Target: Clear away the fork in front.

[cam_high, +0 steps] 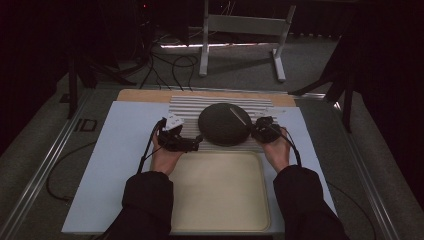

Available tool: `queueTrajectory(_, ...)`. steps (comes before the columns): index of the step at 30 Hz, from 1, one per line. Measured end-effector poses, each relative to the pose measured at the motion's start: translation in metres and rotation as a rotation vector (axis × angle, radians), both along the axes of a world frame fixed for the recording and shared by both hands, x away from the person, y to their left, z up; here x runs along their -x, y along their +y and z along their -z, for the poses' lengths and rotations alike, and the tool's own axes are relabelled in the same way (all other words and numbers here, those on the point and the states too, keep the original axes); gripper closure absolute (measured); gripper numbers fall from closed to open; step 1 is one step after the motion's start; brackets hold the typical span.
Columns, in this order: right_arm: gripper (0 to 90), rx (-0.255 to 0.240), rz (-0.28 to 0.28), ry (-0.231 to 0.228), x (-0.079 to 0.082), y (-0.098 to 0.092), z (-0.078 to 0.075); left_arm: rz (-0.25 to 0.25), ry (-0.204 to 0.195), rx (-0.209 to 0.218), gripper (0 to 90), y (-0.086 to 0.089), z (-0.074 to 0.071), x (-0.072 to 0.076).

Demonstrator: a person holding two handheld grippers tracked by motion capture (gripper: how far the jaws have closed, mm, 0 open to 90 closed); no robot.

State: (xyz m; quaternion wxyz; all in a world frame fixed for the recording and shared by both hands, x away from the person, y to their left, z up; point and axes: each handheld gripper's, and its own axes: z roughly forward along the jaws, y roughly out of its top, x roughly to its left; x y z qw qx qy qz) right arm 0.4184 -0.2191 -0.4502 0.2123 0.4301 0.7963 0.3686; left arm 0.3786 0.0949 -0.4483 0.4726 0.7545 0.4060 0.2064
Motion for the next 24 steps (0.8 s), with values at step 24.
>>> queueTrajectory(24,86.0,-0.064,-0.11,-0.064,0.028,0.026,-0.009,0.032,0.015,0.017,0.0,-0.021,-0.004,-0.012)
